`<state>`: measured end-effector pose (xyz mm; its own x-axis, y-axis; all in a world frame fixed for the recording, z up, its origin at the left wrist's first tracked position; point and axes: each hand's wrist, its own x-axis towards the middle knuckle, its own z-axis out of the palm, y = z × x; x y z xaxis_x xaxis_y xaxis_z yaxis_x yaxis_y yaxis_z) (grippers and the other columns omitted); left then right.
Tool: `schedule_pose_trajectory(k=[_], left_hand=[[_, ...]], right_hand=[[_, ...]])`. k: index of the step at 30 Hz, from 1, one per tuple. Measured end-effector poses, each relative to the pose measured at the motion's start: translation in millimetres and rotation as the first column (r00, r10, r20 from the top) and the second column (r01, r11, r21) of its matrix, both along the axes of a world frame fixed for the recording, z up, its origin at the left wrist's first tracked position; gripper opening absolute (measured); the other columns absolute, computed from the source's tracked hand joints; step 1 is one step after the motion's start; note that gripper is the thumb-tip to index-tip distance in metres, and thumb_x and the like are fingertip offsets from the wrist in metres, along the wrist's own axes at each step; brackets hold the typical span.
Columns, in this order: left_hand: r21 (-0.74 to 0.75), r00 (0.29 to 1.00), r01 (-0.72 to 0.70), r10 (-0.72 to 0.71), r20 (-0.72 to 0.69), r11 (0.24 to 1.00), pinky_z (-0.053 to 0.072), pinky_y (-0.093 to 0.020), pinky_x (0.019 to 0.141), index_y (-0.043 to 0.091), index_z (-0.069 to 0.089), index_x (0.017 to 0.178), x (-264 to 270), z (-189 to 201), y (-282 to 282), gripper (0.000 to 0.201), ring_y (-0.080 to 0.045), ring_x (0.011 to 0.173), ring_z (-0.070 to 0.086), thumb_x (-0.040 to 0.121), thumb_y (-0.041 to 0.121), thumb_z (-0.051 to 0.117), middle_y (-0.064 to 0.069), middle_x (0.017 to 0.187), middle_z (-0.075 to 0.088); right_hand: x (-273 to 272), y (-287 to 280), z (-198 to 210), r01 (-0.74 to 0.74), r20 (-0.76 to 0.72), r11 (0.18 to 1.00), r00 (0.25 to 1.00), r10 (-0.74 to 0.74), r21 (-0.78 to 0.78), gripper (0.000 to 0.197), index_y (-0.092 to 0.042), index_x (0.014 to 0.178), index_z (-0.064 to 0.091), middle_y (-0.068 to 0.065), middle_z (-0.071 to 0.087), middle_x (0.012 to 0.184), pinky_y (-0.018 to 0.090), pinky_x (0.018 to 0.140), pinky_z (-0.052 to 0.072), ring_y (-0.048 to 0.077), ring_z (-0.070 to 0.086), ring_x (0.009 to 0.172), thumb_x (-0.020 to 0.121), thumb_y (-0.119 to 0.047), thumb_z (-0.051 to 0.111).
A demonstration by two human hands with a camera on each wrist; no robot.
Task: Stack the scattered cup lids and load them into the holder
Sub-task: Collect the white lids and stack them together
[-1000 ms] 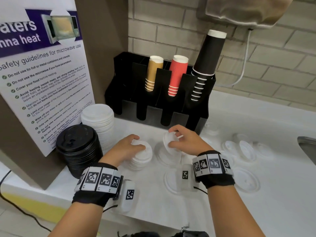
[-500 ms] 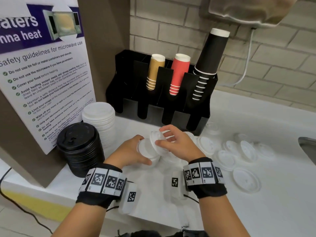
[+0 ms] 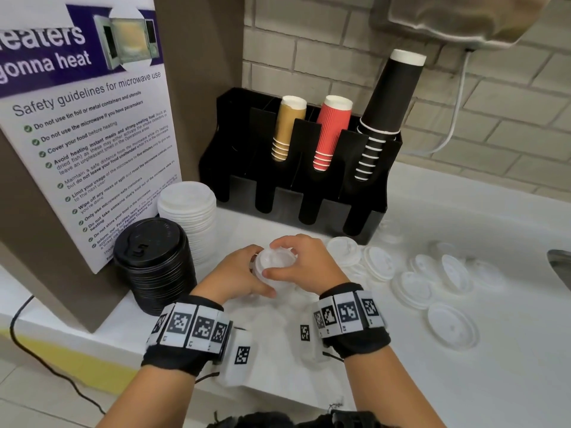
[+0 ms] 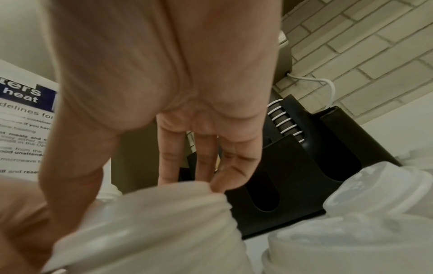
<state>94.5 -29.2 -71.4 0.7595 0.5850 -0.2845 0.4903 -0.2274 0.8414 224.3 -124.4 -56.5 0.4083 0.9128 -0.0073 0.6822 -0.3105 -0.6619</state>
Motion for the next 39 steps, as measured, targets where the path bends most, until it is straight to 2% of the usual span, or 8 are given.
schedule_pose_trajectory(k=[4, 8, 12, 19, 24, 28, 34, 39], left_hand=[[0.016, 1.000, 0.012, -0.012, -0.016, 1.000, 0.055, -0.042, 0.090, 0.018, 0.054, 0.122, 0, -2, 2, 0.069, -0.022, 0.105, 0.062, 0.063, 0.009, 0.089, -0.002, 0.113, 0.064], [-0.013, 1.000, 0.029, -0.029, 0.002, 1.000, 0.057, -0.027, 0.071, 0.030, 0.044, 0.126, -1, -1, 3, 0.078, -0.015, 0.097, 0.062, 0.064, 0.020, 0.090, 0.006, 0.111, 0.060], [-0.072, 1.000, -0.011, 0.011, 0.010, 0.997, 0.057, -0.037, 0.087, 0.029, 0.043, 0.136, 5, 5, 2, 0.066, -0.018, 0.108, 0.057, 0.080, 0.039, 0.077, 0.005, 0.115, 0.054], [-0.171, 0.999, -0.016, 0.020, 0.026, 0.985, 0.056, -0.037, 0.083, 0.023, 0.042, 0.140, 8, 4, 8, 0.049, -0.024, 0.107, 0.057, 0.095, 0.013, 0.057, -0.005, 0.119, 0.055], [-0.178, 0.999, 0.024, -0.018, 0.032, 0.984, 0.055, -0.042, 0.090, 0.022, 0.043, 0.139, 7, 3, 11, 0.046, -0.025, 0.110, 0.057, 0.096, 0.013, 0.055, -0.006, 0.125, 0.055], [-0.141, 0.997, 0.079, -0.076, 0.021, 0.987, 0.056, -0.036, 0.084, 0.032, 0.036, 0.144, 6, 5, 14, 0.071, -0.021, 0.113, 0.054, 0.085, 0.025, 0.073, 0.001, 0.126, 0.050], [0.001, 0.981, 0.194, -0.194, 0.002, 0.981, 0.052, -0.039, 0.092, 0.028, 0.042, 0.138, 6, 3, 20, 0.080, -0.020, 0.113, 0.053, 0.071, 0.012, 0.084, 0.007, 0.121, 0.053], [0.031, 0.973, 0.230, -0.231, 0.008, 0.973, 0.052, -0.040, 0.093, 0.028, 0.046, 0.130, 7, 4, 22, 0.071, -0.020, 0.111, 0.053, 0.072, 0.008, 0.081, 0.011, 0.112, 0.053]], right_hand=[[-2, 1, 1, -0.008, 0.018, 1.000, 1.000, 0.009, -0.026, 0.055, -0.025, 0.119, 0.065, 0.000, 0.059, 0.117, 0.023, 0.086, 0.042, 0.014, 0.053, 0.110, 0.068, -0.038, 0.083], [2, -3, 6, 0.069, -0.049, 0.998, 0.996, -0.069, -0.003, 0.044, -0.026, 0.125, 0.058, 0.000, 0.052, 0.124, 0.019, 0.080, 0.041, 0.013, 0.050, 0.108, 0.086, -0.045, 0.066], [14, -11, 13, 0.107, 0.008, 0.971, 0.994, -0.107, -0.214, 0.040, -0.022, 0.135, 0.046, 0.009, 0.052, 0.128, 0.024, 0.090, 0.037, 0.019, 0.052, 0.111, 0.099, -0.038, 0.044], [11, -11, 14, 0.127, -0.107, 0.972, 0.983, -0.150, -0.200, 0.036, -0.016, 0.134, 0.049, 0.010, 0.056, 0.130, 0.028, 0.096, 0.043, 0.020, 0.055, 0.103, 0.099, -0.014, 0.039], [29, -21, 12, 0.221, 0.113, 0.927, 0.974, -0.195, -0.304, 0.048, -0.023, 0.138, 0.047, 0.007, 0.044, 0.139, 0.023, 0.092, 0.035, 0.021, 0.046, 0.124, 0.091, -0.019, 0.059], [27, -22, 6, 0.197, 0.096, 0.867, 0.980, -0.172, -0.458, 0.073, -0.032, 0.141, 0.043, 0.005, 0.038, 0.141, 0.030, 0.094, 0.041, 0.024, 0.042, 0.128, 0.077, -0.016, 0.075], [29, -15, 1, 0.186, 0.095, 0.852, 0.983, -0.160, -0.490, 0.073, -0.030, 0.139, 0.045, 0.006, 0.045, 0.135, 0.022, 0.068, 0.045, 0.020, 0.057, 0.097, 0.077, -0.002, 0.071], [31, -13, -1, 0.179, 0.121, 0.845, 0.983, -0.136, -0.504, 0.067, -0.033, 0.138, 0.043, 0.005, 0.046, 0.133, 0.027, 0.078, 0.043, 0.022, 0.053, 0.106, 0.081, -0.010, 0.070]])
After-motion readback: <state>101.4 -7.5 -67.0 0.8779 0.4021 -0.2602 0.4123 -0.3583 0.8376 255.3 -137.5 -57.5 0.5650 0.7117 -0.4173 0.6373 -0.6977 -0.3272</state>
